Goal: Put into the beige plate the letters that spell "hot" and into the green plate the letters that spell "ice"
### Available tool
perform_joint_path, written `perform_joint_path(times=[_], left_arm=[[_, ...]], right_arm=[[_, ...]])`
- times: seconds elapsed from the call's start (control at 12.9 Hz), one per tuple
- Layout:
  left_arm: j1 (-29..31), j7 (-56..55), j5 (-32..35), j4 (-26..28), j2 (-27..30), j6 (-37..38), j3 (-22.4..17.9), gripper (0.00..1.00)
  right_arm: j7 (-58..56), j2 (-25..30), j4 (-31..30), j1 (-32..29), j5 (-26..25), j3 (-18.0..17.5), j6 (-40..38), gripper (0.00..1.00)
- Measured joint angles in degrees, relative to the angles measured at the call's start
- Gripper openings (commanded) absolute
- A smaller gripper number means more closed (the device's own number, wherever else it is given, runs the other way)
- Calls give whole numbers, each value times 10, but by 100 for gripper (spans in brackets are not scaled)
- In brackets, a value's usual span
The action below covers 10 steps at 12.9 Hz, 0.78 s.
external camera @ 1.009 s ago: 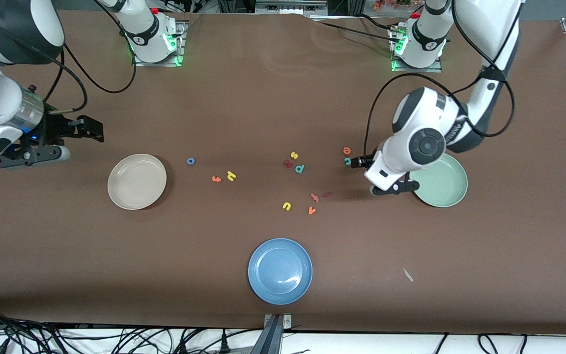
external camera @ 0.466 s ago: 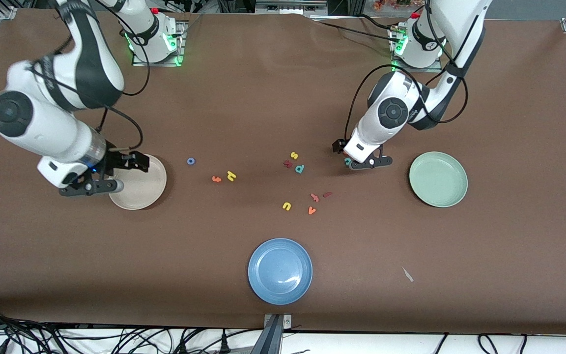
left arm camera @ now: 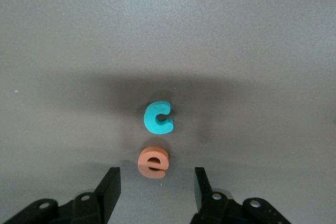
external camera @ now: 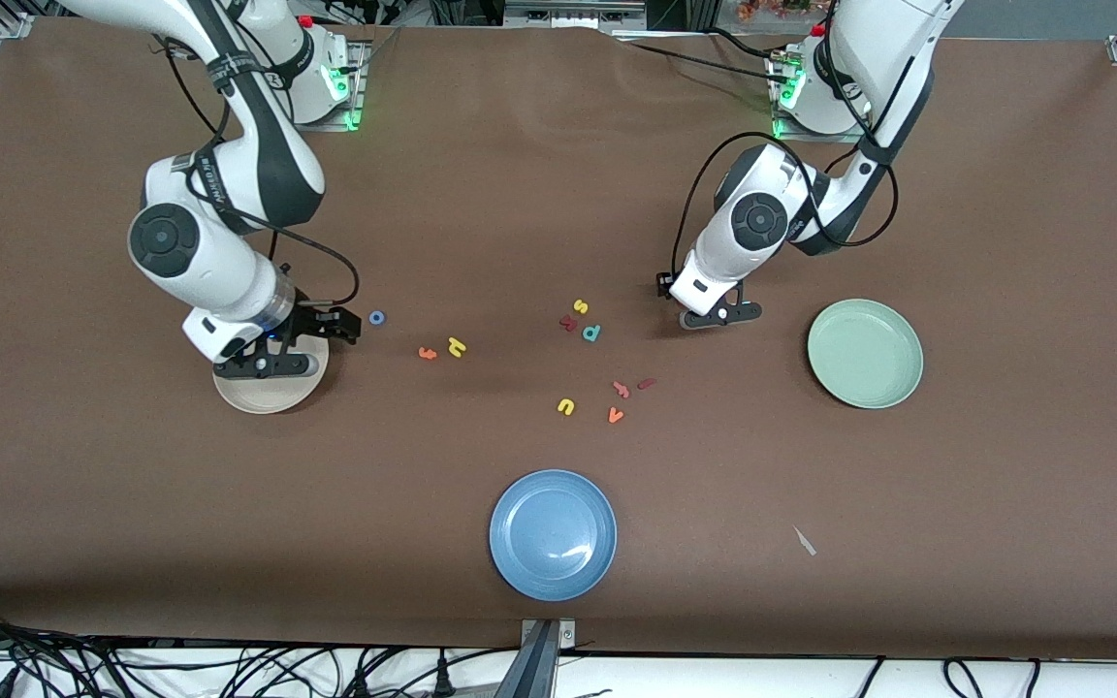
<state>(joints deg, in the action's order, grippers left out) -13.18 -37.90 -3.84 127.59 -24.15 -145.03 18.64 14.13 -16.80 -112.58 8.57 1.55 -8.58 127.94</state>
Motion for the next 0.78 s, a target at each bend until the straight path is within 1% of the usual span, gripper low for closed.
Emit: perform_joint_path(times=[0.23, 0.31, 0.39, 0.54, 0.7, 0.78], left_arm=[[0, -8, 18, 0, -16, -15, -1, 59], [0, -10, 21, 0, -20, -18, -1, 54], [0, -11, 23, -1, -21, -19, -1, 45], [0, -12, 24, -2, -21, -19, -2, 24], [0, -12, 25, -3, -20, -19, -2, 4], [0, -12, 26, -5, -17, -18, -2, 0]], right_arm=[[24, -6, -41, 0, -19, -11, 55, 100], [38, -12, -59, 0, -30, -16, 80, 100], [52, -19, -73, 0, -39, -22, 98, 100], [84, -31, -86, 0, -58, -33, 115, 100], [95, -36, -96, 0, -62, -35, 133, 100], [96, -37, -107, 0, -62, -35, 152, 100]])
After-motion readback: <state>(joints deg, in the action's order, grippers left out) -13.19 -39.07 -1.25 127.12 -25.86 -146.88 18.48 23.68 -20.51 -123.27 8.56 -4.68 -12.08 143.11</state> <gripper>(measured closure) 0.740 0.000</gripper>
